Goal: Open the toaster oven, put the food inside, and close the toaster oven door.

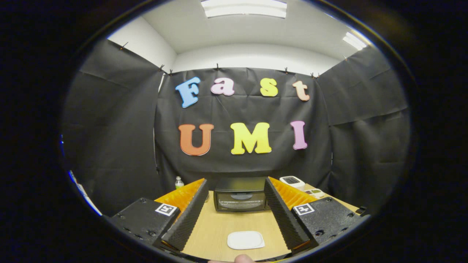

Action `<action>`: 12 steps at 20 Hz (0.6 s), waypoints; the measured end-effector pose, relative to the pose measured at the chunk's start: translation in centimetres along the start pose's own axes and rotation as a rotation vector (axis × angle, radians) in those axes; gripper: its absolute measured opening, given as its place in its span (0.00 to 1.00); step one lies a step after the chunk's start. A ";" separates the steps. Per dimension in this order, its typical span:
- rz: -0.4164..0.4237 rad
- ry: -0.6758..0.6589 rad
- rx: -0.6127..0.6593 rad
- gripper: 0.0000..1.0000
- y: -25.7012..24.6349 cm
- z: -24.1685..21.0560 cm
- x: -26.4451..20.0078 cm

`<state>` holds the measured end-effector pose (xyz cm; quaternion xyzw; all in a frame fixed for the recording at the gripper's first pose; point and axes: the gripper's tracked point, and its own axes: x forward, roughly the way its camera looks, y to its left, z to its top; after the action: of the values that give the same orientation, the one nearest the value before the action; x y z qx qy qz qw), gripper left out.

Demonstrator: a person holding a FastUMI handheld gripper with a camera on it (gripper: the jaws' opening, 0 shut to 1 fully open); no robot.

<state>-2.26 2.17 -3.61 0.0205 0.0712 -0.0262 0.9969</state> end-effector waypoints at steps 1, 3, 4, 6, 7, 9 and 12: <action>0.001 0.006 0.002 1.00 0.0 -0.1 -0.1; 0.007 0.005 0.001 1.00 0.1 0.0 0.0; 0.005 0.001 -0.001 1.00 0.0 0.1 -0.1; 0.003 -0.004 0.005 1.00 -0.1 0.2 -0.3; 0.005 -0.003 0.008 1.00 0.0 0.2 -0.3; 0.006 -0.001 0.012 1.00 -0.1 0.1 -0.3; 0.001 0.001 0.010 1.00 -0.4 0.2 -0.2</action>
<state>-2.47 1.79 -3.39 0.0254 0.0713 -0.0260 0.9968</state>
